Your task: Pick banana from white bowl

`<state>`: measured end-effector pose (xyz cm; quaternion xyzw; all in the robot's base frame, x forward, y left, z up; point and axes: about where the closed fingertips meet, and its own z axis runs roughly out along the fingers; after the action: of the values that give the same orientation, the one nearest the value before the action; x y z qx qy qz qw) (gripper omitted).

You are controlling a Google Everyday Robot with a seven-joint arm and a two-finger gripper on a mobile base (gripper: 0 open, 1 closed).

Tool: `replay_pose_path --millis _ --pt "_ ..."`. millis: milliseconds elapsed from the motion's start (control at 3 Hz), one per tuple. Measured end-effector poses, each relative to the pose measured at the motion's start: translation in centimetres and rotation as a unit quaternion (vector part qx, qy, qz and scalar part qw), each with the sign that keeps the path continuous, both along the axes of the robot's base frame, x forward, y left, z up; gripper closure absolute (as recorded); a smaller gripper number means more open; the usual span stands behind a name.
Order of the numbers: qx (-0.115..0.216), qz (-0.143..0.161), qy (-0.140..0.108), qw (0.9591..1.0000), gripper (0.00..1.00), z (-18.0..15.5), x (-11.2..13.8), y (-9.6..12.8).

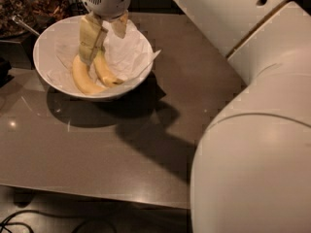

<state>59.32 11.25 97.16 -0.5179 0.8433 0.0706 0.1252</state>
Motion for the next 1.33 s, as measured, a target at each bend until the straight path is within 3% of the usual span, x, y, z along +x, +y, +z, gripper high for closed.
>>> replay_pose_path --millis 667,1333 --pt "0.002 -0.02 0.028 0.9994 0.34 -2.5 2.6 0.4" --pt "-0.005 -0.029 0.045 0.9986 0.35 -4.7 4.3 0.9"
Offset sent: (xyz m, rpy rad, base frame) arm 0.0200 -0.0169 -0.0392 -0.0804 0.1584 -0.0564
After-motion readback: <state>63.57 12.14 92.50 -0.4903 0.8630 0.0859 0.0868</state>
